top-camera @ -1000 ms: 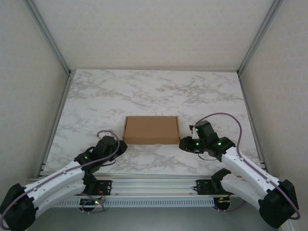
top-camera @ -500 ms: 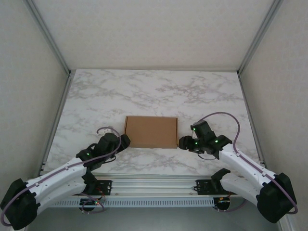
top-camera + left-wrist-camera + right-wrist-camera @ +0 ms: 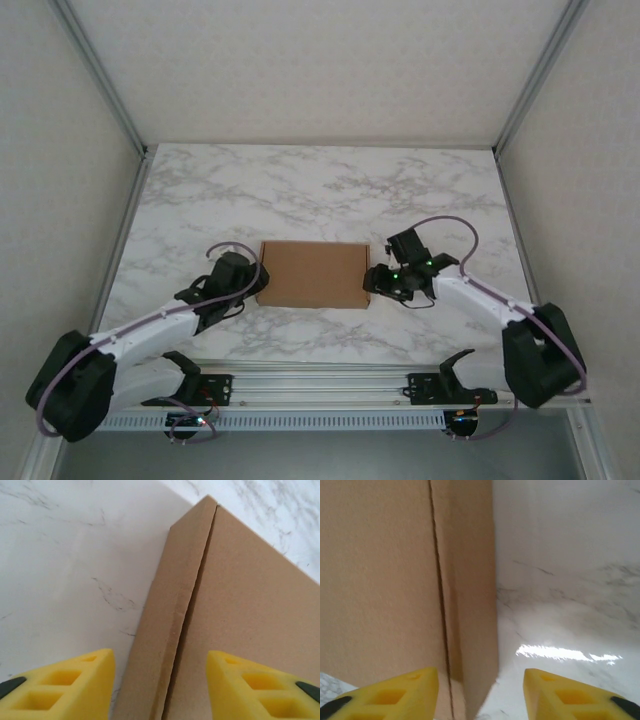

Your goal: Fold the paper box

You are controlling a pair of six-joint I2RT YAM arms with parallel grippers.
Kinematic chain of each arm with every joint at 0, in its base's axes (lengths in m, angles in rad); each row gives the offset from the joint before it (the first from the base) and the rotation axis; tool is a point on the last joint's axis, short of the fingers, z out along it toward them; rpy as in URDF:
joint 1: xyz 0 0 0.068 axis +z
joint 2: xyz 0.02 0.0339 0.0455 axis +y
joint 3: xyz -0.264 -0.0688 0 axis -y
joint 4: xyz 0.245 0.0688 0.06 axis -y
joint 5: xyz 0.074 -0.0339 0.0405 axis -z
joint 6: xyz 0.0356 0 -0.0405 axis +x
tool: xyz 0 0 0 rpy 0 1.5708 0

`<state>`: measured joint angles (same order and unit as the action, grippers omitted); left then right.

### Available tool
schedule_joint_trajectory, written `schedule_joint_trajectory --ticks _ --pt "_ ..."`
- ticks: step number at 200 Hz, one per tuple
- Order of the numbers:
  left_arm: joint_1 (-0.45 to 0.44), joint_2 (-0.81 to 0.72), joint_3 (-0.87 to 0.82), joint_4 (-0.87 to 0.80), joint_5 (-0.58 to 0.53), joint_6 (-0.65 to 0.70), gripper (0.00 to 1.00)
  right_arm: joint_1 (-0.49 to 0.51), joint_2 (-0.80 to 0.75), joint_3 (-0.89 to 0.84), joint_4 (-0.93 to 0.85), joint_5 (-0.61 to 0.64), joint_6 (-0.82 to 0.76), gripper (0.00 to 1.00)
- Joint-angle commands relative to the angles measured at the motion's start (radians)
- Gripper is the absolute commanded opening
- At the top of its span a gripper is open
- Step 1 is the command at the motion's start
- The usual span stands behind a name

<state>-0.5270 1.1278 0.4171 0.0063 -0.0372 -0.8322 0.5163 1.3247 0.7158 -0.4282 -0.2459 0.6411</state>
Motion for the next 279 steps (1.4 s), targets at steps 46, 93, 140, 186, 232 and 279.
schedule_joint_trajectory --ticks 46,93,140,186,232,279 --pt "0.013 0.182 0.101 0.176 0.082 0.024 0.35 -0.066 0.224 0.141 0.105 -0.081 -0.024 0.33" --pt "0.033 0.391 0.276 0.186 0.102 0.054 0.36 -0.119 0.333 0.243 0.084 -0.072 -0.057 0.32" --pt "0.073 0.483 0.386 0.131 0.089 0.085 0.42 -0.152 0.409 0.319 0.050 -0.069 -0.088 0.37" --pt "0.100 0.390 0.429 0.048 0.032 0.143 0.75 -0.155 0.292 0.351 -0.004 -0.020 -0.109 0.66" --pt "0.104 0.106 0.475 -0.038 -0.124 0.303 1.00 -0.150 0.000 0.401 -0.064 0.110 -0.180 0.99" --pt "0.124 -0.276 0.158 0.318 -0.522 0.575 1.00 -0.137 -0.331 0.306 0.046 0.346 -0.278 0.99"
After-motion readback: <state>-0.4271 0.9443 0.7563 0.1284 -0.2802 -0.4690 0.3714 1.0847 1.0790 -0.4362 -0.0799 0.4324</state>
